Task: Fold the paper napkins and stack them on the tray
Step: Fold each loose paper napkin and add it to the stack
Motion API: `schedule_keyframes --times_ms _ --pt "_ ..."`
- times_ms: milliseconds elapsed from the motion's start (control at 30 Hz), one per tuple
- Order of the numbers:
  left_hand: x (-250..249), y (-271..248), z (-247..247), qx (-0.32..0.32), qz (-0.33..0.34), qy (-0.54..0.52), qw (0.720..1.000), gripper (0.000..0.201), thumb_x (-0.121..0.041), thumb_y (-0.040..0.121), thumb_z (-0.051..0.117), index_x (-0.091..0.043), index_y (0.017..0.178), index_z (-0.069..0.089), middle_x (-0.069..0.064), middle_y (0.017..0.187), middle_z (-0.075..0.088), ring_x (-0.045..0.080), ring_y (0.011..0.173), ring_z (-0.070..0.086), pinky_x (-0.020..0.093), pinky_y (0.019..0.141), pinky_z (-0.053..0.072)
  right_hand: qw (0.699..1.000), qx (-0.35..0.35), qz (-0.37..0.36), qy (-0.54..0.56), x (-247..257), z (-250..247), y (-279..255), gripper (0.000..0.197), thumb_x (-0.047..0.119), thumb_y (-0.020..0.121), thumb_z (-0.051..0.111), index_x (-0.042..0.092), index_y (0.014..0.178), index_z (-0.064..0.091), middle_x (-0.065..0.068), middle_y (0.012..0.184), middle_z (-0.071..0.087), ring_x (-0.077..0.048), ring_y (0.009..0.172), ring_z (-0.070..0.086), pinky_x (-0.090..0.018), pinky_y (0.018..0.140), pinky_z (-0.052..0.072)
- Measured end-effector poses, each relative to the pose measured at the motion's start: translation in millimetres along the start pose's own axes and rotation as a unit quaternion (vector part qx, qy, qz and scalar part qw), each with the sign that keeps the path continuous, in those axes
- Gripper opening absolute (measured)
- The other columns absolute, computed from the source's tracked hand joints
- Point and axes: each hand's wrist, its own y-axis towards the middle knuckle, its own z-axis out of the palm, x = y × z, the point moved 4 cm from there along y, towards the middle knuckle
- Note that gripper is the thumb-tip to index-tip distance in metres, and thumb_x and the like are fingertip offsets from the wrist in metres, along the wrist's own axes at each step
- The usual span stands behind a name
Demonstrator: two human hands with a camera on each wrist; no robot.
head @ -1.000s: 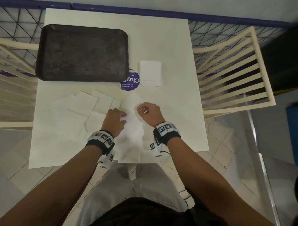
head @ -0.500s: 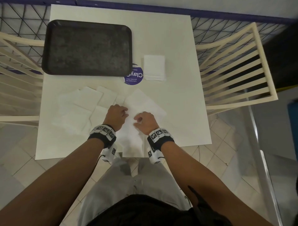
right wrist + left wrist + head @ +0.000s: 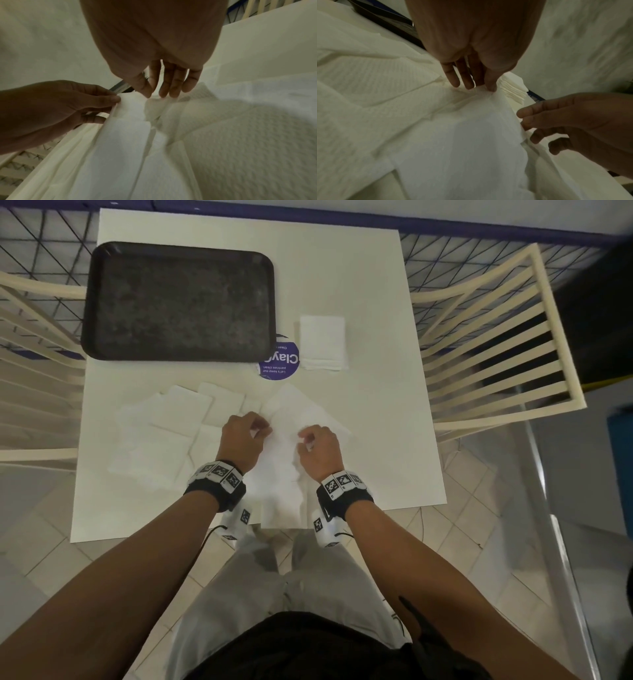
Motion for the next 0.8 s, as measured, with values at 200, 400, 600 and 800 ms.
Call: schedule_keyframes --times_ms 200,400,600,800 --pt "-15.9 6.7 -14.8 -0.053 -0.001 -0.056 0.997 0.005 -0.027 0.096 0.069 -0.027 0.095 0.064 -0.008 0.094 0.068 0.016 0.096 0.061 0.039 0.088 0.05 0.983 0.017 0.134 0.123 1.9 -15.6 11.0 0.039 0.042 0.094 0.063 0.016 0.124 0.062 0.001 0.103 0.069 -0.014 0.099 0.061 -0.024 0.087 0.041" --pt "-18.4 11.3 -22.8 -0.084 -0.004 -0.046 0.995 0.009 -0.037 0.094 0.071 -0.035 0.092 0.062 -0.014 0.09 0.068 0.02 0.093 0.066 0.054 0.093 0.049 0.98 0.036 0.111 0.159 10.1 -16.1 23.2 0.03 0.037 0.087 0.072 0.018 0.07 0.055 0.006 0.065 0.055 -0.02 0.071 0.066 -0.029 0.072 0.045" --pt "-18.4 15.4 -25.0 -0.046 -0.068 -0.149 0.985 0.021 -0.038 0.092 0.074 -0.025 0.108 0.069 -0.006 0.097 0.073 0.012 0.094 0.069 0.038 0.093 0.055 0.985 0.014 0.066 0.159 24.7 -31.0 31.7 0.017 0.021 0.092 0.068 0.009 0.084 0.059 0.014 0.05 0.05 -0.01 0.054 0.061 -0.021 0.068 0.048" --pt "-18.0 21.9 -26.7 0.02 -0.132 -0.204 0.97 0.025 -0.034 0.091 0.076 -0.018 0.109 0.072 0.003 0.087 0.076 0.03 0.084 0.073 0.051 0.084 0.061 0.985 -0.002 0.059 0.162 27.3 -35.2 42.8 0.013 0.026 0.09 0.07 0.016 0.083 0.064 0.016 0.053 0.048 -0.016 0.067 0.053 -0.031 0.079 0.049"
